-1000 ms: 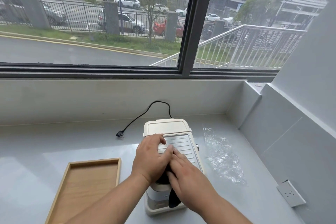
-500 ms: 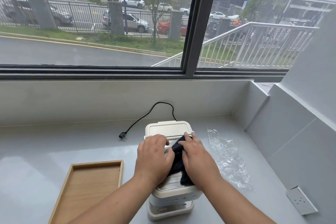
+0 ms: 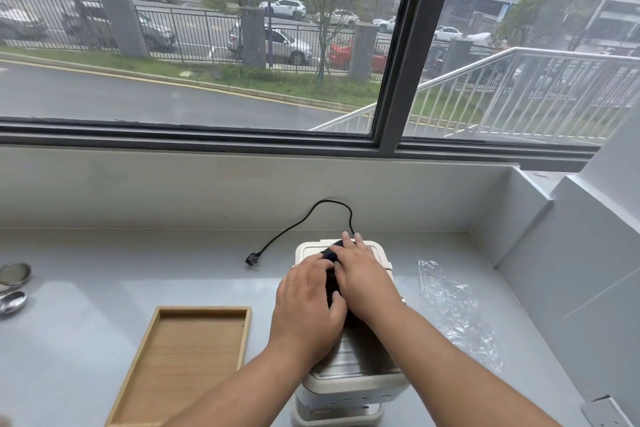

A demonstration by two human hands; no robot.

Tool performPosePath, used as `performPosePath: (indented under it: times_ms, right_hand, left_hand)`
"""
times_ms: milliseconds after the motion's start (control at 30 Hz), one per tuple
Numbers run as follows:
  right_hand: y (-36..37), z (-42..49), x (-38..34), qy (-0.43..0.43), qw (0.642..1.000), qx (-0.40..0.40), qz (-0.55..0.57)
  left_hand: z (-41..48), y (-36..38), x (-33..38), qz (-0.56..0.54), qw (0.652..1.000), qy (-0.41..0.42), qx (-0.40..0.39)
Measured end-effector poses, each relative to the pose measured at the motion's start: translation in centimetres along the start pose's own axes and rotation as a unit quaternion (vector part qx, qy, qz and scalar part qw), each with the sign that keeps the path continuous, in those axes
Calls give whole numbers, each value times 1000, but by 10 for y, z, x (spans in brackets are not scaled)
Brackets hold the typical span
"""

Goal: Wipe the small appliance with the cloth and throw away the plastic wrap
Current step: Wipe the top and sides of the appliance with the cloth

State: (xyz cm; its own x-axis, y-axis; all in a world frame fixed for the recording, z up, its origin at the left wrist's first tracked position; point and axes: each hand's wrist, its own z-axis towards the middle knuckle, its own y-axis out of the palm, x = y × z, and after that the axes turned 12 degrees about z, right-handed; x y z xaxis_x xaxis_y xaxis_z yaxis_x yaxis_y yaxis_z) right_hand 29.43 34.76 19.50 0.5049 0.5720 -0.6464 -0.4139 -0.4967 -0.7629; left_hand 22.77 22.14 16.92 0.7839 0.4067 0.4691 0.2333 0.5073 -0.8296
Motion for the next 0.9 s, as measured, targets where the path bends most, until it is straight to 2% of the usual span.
performPosePath:
  times_ms: [67, 233, 333, 400, 500, 567, 667, 767, 900]
  right_hand:
    - [-5, 6, -6, 6, 998, -18, 58]
    - [-7, 13, -21, 52, 981, -42, 183]
    - [-3, 7, -31, 67, 963, -42, 258]
    - [-2, -4, -36, 51, 961, -39, 270]
    - [-4, -22, -36, 3, 976, -5, 216]
    - [-5, -35, -31, -35, 989, 15, 145]
    - [-2, -51, -14, -42, 999, 21, 3]
    - [2, -60, -2, -37, 995, 40, -80]
    - [7, -62, -2, -31, 994, 57, -89]
  left_hand:
    - [0, -1, 0, 8, 1000, 2, 1]
    - [12, 2, 1, 101, 992, -38, -72]
    - [27, -4, -6, 96, 994, -41, -18]
    - [37, -12, -16, 74, 997, -31, -15]
    - [46, -21, -33, 57, 997, -2, -57]
    - [48, -25, -42, 18, 998, -3, -62]
    - [50, -27, -50, -60, 996, -28, -59]
    - [51, -25, -59, -130, 984, -102, -70]
    - [55, -19, -80, -229, 944, -217, -91]
